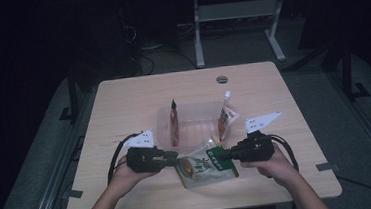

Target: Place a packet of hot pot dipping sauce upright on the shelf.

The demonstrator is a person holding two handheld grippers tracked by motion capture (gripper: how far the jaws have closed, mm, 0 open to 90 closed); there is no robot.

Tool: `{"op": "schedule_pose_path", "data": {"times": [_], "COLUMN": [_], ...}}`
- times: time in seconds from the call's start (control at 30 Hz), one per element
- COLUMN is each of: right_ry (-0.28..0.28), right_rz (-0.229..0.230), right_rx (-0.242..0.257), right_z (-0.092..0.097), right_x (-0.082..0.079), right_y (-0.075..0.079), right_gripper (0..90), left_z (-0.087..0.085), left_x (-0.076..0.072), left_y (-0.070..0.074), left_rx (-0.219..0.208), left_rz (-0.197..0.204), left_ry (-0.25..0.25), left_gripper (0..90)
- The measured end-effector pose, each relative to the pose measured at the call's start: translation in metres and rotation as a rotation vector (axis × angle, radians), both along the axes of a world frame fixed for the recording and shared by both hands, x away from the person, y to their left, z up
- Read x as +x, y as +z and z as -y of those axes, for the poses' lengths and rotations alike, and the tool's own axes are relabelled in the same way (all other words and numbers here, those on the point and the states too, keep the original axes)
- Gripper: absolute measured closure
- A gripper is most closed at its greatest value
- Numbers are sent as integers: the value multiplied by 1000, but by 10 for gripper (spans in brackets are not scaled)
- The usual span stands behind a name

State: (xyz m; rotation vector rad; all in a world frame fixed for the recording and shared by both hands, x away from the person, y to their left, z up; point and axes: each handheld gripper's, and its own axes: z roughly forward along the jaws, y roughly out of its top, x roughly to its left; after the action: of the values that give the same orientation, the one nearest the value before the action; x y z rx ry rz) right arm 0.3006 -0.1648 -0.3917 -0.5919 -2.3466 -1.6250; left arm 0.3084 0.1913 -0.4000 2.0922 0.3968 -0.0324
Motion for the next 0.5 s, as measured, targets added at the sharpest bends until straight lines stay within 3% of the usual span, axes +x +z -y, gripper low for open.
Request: {"op": "schedule_pose_path", "data": {"times": [0.13,0.27,0.5], "right_ry": [5,19,68], "right_rz": [-8,-6,-2], "right_rx": [40,65,97], "right_z": [2,-2,-15], "right_x": [0,-1,-5], "right_y": [3,7,13], "right_gripper": [900,900,900], "left_z": [1,11,27], "left_x": [-4,-8,-9], "left_y": [4,8,17], "left_rx": [-13,-17,-45], "left_rz": [2,29,60], "left_ry": [-7,-22,-26], "left_gripper": [705,719,802]}}
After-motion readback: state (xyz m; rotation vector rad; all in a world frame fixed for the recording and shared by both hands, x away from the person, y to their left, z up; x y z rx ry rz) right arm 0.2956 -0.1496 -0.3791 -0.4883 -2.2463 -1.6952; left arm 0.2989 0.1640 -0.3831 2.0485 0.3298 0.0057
